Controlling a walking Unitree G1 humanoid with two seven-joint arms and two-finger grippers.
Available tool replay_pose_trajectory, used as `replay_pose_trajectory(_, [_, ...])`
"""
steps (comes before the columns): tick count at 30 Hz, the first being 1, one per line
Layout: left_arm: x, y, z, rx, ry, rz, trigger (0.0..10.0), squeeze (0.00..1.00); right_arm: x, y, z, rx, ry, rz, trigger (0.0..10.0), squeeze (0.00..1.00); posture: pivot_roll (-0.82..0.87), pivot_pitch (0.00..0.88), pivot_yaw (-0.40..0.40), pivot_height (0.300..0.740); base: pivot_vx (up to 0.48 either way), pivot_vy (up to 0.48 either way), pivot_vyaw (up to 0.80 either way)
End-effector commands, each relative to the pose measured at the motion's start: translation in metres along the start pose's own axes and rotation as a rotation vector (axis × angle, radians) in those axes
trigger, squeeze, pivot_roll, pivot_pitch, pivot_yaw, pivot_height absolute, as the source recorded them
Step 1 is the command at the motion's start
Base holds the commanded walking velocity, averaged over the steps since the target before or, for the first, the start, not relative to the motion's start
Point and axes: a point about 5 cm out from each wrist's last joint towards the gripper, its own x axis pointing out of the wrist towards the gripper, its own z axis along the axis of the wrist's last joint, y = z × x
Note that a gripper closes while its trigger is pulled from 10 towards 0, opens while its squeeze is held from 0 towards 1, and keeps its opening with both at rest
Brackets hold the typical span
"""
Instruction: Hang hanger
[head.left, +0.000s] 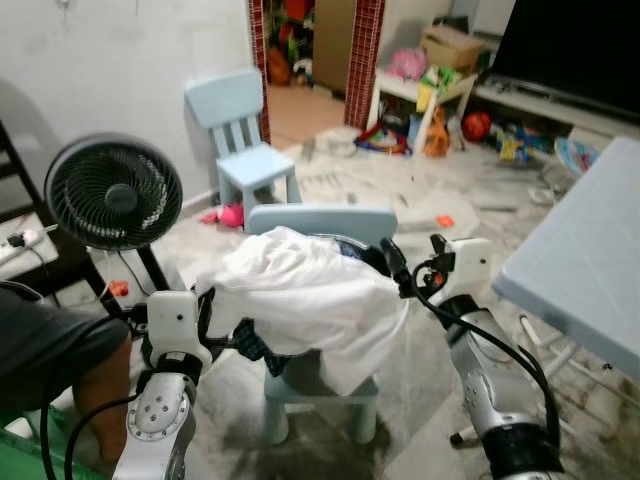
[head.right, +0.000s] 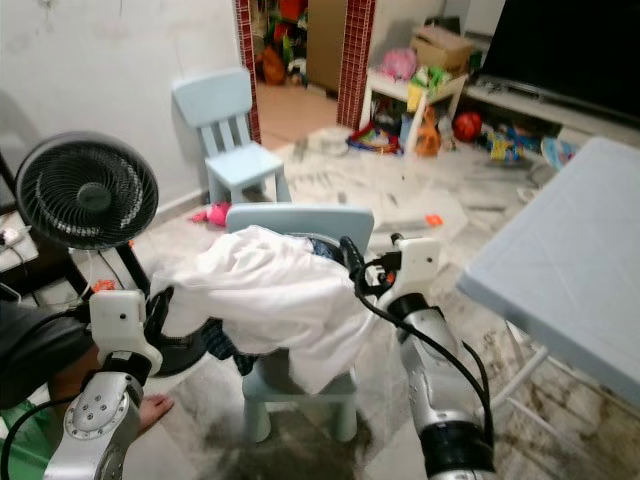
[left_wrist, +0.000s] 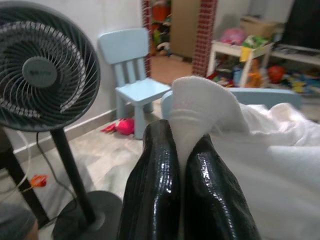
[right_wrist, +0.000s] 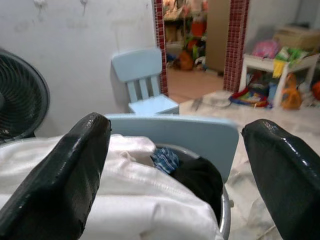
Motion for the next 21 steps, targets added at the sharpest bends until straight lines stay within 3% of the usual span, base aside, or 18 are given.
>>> replay_pose_trajectory(1, [0.001, 0.0, 0.004, -0.003, -0.015, -0.003, 10.0, 0.0, 0.001, -0.004, 0.005, -0.012, -0.013, -0.008, 10.0, 0.0, 0.04, 0.0, -0.048, 0.74, -0.262, 0.0, 0.0])
replay_pose_trajectory(10, [0.003, -0.003, 0.006, 0.005, -0.02, -0.028, 10.0, 0.0, 0.002, -0.005, 0.006, -0.015, -0.015, -0.012, 10.0, 0.0, 0.03, 0.0, -0.047, 0.74, 0.0, 0.0, 0.0])
replay_pose_trajectory(16, [0.01, -0.018, 0.014, 0.069, -0.042, -0.134, 10.0, 0.0, 0.002, -0.005, 0.006, -0.016, -0.016, -0.015, 10.0, 0.0, 0.03, 0.0, -0.048, 0.74, 0.0, 0.0, 0.0])
replay_pose_trajectory(17, [0.013, -0.032, 0.019, 0.072, -0.042, -0.228, 10.0, 0.0, 0.003, -0.005, 0.006, -0.016, -0.014, -0.014, 10.0, 0.0, 0.03, 0.0, -0.048, 0.74, 0.0, 0.0, 0.0])
replay_pose_trajectory(19, [0.013, -0.046, 0.024, 0.052, -0.047, -0.325, 10.0, 0.0, 0.003, -0.005, 0.006, -0.016, -0.013, -0.013, 10.0, 0.0, 0.03, 0.0, -0.048, 0.74, 0.0, 0.0, 0.0])
replay_pose_trajectory(21, [0.008, -0.067, 0.03, -0.007, -0.039, -0.474, 10.0, 0.0, 0.003, -0.005, 0.006, -0.017, -0.013, -0.014, 10.0, 0.0, 0.03, 0.0, -0.046, 0.74, 0.0, 0.0, 0.0])
